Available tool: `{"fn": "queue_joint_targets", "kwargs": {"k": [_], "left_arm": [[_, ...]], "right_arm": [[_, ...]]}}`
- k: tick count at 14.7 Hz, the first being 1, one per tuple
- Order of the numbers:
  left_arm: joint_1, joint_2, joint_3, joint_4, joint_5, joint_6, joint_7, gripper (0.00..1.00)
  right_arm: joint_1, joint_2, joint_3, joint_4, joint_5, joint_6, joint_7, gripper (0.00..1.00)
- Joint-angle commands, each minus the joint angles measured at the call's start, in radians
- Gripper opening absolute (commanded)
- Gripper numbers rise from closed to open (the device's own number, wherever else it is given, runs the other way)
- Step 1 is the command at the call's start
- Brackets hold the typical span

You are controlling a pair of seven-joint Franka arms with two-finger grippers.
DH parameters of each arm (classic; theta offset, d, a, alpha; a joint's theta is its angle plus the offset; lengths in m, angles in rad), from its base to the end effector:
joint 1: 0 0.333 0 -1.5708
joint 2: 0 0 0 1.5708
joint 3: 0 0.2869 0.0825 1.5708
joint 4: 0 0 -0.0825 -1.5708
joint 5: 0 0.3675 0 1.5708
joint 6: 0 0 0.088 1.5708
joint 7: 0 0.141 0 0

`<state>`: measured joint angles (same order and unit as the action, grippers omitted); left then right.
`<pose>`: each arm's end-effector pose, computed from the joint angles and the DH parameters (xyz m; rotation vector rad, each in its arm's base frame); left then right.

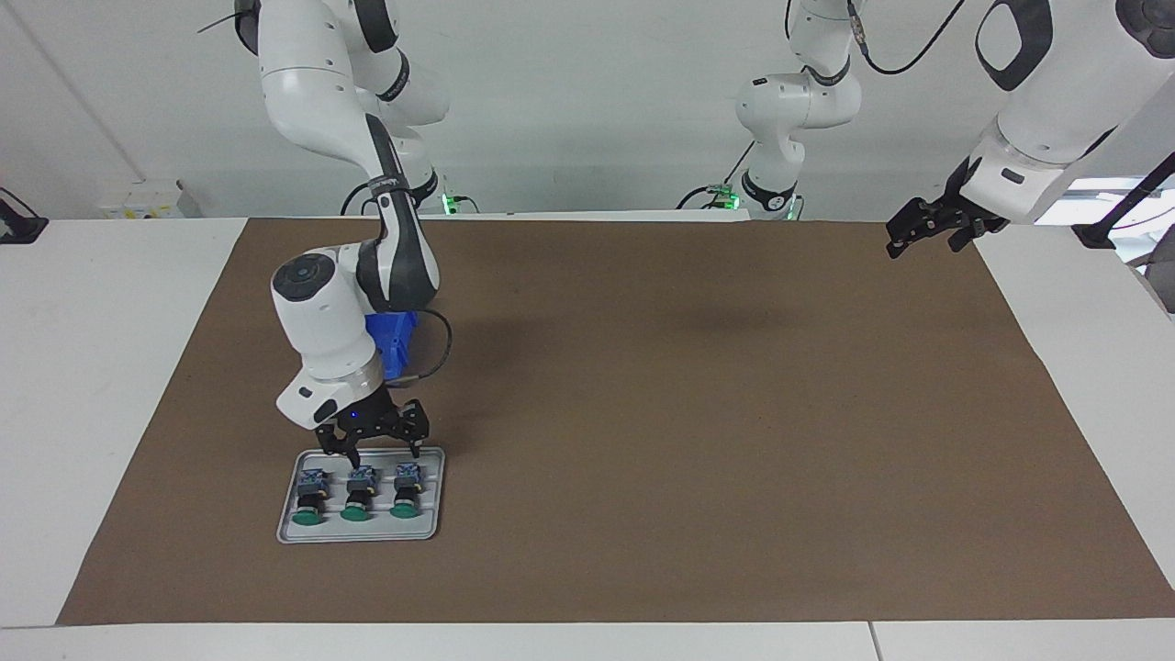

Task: Place and press button with both arms
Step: 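Grasp a green button in the tray with the right gripper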

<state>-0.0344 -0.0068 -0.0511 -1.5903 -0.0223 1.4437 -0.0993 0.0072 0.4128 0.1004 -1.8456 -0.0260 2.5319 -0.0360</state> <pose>0.5144 -0.0475 0.5464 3.1248 0.0196 -0.2210 0.6466 0.0662 0.2825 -3.0729 -0.2292 -0.4261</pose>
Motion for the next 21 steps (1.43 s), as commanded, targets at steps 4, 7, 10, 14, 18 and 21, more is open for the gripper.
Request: {"fn": "queue_joint_targets", "kwargs": {"k": [4, 7, 10, 14, 18, 21], "left_arm": [[0.001, -0.018, 0.004, -0.017, -0.007, -0.005, 0.0, 1.0], [0.001, -0.018, 0.004, -0.017, -0.007, -0.005, 0.0, 1.0], [0.001, -0.018, 0.004, -0.017, -0.007, -0.005, 0.0, 1.0], [0.001, -0.018, 0.004, -0.017, -0.007, -0.005, 0.0, 1.0], [0.001, -0.018, 0.004, -0.017, -0.007, -0.005, 0.0, 1.0], [0.001, -0.016, 0.004, -0.017, -0.007, -0.005, 0.0, 1.0]], "right_arm": [[-0.007, 0.078, 0.012, 0.106, 0.0, 0.085, -0.051, 0.94], [-0.003, 0.096, 0.012, 0.147, 0.009, 0.093, -0.05, 0.93], [0.023, 0.138, 0.016, 0.152, 0.017, 0.137, -0.03, 0.91], [0.036, 0.162, 0.016, 0.146, 0.012, 0.179, 0.011, 0.88], [0.022, 0.159, 0.012, 0.146, 0.001, 0.168, -0.03, 0.88], [0.02, 0.161, 0.009, 0.144, 0.003, 0.166, -0.033, 0.88]]}}
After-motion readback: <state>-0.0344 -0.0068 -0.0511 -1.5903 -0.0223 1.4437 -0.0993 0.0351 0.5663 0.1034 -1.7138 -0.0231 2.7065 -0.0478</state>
